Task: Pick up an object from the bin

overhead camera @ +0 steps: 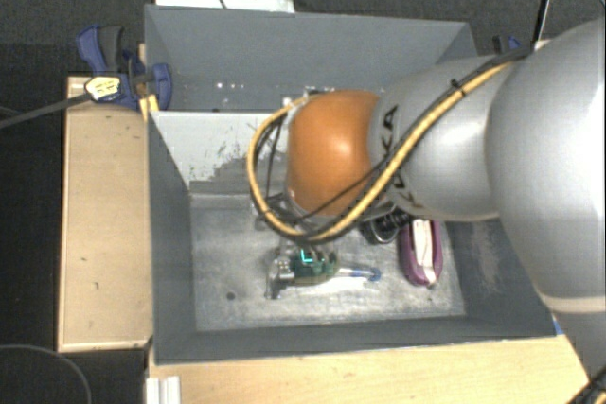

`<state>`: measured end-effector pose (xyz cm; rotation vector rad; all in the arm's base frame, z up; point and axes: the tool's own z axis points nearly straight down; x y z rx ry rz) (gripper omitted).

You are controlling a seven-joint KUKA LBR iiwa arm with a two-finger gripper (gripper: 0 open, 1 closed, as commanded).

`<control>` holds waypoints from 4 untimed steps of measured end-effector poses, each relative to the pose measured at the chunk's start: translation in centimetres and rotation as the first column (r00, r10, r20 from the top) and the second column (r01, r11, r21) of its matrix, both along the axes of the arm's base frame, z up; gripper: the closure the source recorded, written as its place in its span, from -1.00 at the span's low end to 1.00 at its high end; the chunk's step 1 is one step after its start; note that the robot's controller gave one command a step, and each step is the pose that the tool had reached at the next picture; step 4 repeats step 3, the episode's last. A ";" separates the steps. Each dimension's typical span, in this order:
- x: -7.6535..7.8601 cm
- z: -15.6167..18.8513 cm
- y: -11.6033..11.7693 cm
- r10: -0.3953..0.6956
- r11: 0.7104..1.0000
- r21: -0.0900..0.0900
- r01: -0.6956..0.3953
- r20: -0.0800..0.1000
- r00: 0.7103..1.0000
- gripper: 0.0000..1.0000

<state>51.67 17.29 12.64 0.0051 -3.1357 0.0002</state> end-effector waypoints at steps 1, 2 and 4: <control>-0.1 -1.9 -6.6 -0.040 0.999 -0.003 0.040 0.004 0.999 -1.00; -0.1 -1.8 -6.1 -0.039 0.999 0.001 0.039 0.007 0.999 1.00; -1.7 10.2 -4.3 -0.051 0.999 0.004 0.051 0.014 0.999 1.00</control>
Offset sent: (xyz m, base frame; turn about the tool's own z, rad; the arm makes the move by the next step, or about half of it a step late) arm -0.0015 -0.0614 -0.0180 0.0333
